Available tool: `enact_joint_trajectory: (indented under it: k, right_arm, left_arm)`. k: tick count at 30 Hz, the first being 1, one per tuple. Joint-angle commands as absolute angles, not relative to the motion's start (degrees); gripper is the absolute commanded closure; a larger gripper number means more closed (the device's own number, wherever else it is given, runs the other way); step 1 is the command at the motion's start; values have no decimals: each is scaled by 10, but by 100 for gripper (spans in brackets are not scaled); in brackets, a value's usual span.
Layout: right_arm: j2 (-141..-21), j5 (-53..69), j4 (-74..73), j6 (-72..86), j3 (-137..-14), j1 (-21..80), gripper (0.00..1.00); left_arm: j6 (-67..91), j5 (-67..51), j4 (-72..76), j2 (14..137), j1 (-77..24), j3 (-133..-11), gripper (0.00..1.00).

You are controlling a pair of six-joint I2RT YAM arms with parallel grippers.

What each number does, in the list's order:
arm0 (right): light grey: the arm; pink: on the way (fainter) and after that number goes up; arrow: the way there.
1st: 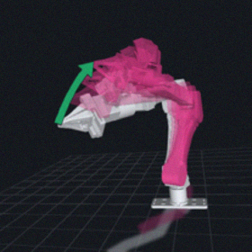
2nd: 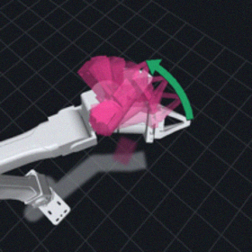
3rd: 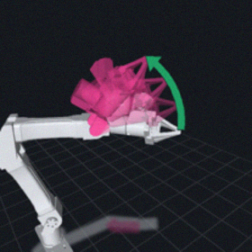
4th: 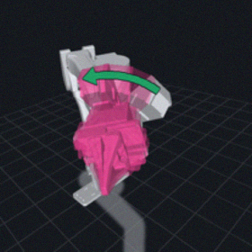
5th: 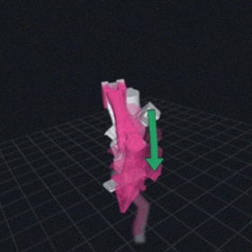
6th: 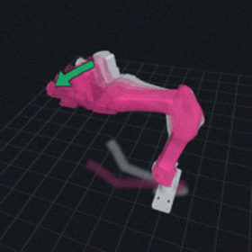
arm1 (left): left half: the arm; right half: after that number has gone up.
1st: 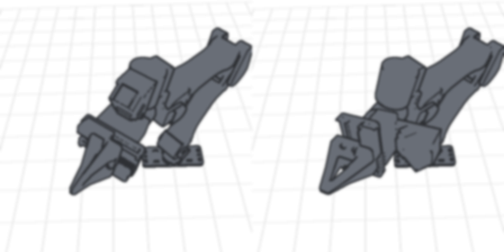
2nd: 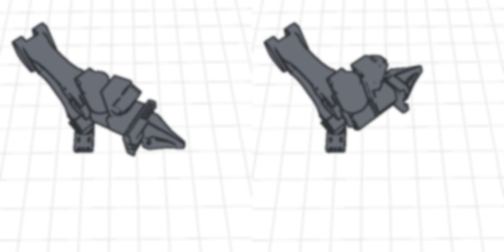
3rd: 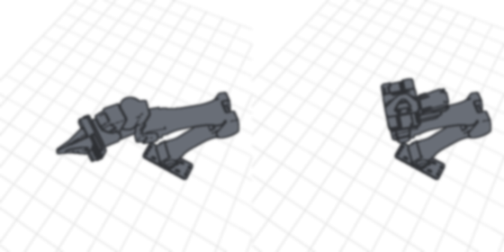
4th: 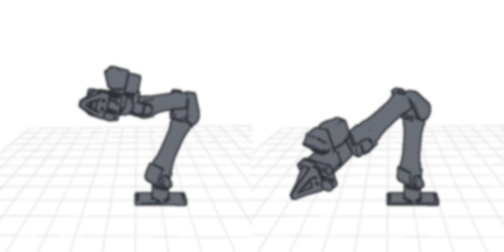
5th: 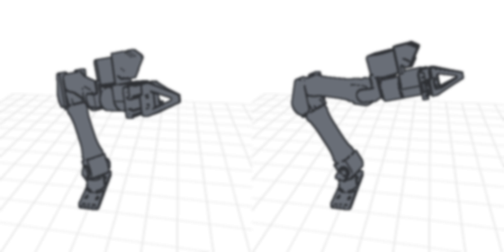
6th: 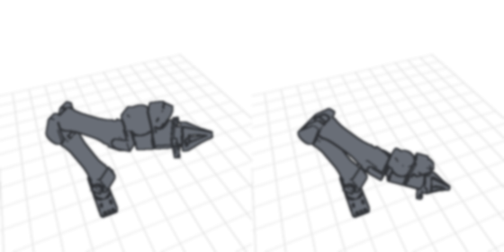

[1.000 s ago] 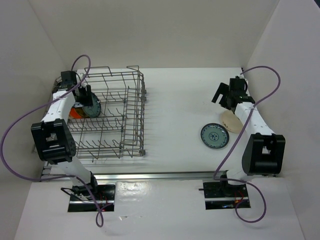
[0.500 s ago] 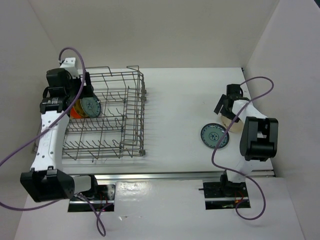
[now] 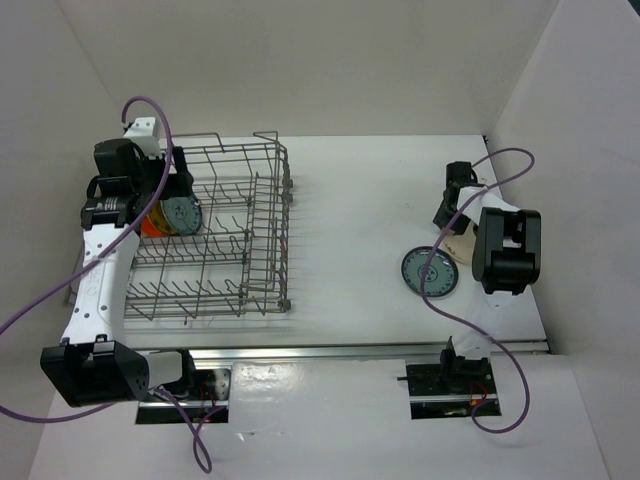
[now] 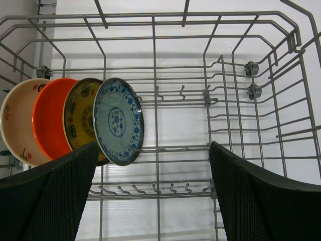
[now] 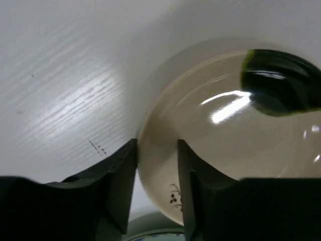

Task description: Load the plates into the dish rack

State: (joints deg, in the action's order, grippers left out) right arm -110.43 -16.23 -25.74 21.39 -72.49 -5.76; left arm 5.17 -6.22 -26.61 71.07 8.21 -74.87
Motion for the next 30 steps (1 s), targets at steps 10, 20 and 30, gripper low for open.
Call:
enact_joint_trajectory:
  k: [10,20,30]
  right_arm:
    - [-1147,-118,-264,239,-776,-9,100]
    - [-1286,-83,-294,256,-959,157,100]
    - [-1289,-61,-307,256,-984,180,62]
  left_arm:
    - [61,-90,-256,705,84,-756,4]
    - [61,-90,-250,700,84,-751,4]
    - [61,-105,-245,694,84,-745,4]
